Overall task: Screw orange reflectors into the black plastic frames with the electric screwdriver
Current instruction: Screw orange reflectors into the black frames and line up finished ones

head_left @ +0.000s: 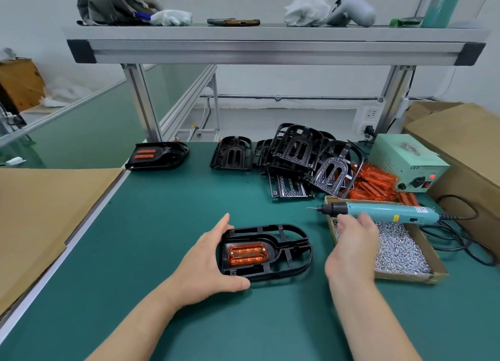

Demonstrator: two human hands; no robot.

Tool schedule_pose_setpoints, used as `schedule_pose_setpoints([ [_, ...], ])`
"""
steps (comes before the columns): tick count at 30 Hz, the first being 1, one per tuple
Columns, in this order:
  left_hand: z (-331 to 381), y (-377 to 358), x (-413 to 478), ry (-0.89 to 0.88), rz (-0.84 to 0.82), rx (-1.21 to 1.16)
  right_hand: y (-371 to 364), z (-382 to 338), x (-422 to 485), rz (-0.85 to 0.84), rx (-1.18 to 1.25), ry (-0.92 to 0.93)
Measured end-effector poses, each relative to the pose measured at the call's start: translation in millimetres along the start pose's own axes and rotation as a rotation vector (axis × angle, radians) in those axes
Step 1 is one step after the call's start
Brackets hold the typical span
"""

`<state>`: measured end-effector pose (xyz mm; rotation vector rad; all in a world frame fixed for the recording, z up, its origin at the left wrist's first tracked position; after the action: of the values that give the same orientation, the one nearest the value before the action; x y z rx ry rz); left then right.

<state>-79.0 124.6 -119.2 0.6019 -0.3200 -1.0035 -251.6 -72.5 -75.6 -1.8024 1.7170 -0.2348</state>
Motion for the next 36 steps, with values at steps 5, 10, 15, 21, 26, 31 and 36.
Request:
schedule_pose_setpoints([
  [5,-7.8,2.1,-0.2,0.031,0.058,-0.205,-1.7,11.8,-8.6,-0.111,-0.378,0.309],
  [10,-12.3,2.9,0.6,0.028,0.116,-0.27,-6.1,42.5,-15.0,-0.476,-0.936,0.369],
  [15,-14.6,3.0,3.6,0.047,0.154,-0.269,-15.2,57.6,-11.7,-0.536,-0.829,0.055],
  [21,-10.1,6.8,6.7,0.213,0.342,-0.581,-37.4,69.4,-10.0,-0.474,-0.539,-0.149],
  [26,-4.7,16.9,19.5,0.39,0.407,-0.795,-58.7,84.7,-15.2,-0.511,-0.341,-0.287],
  [31,-3.3,27.5,34.4,0.441,0.422,-1.151,-74.6,100.1,-17.1,-0.626,-0.366,-0.268],
  [36,-15.9,46.4,49.3,0.417,0.54,-1.315,-76.6,108.4,-15.8,-0.698,-0.444,-0.138],
])
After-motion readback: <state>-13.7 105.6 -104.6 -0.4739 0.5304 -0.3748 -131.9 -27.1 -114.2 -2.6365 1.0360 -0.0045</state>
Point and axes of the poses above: each hand's wrist, its own x-axis towards the middle knuckle, its own y-axis out of the back of the hand, z = x × y, the point moved 2 cm from there along x, towards the middle knuckle, and after that the axes turned 1 degree about y, right-handed, at the moved point
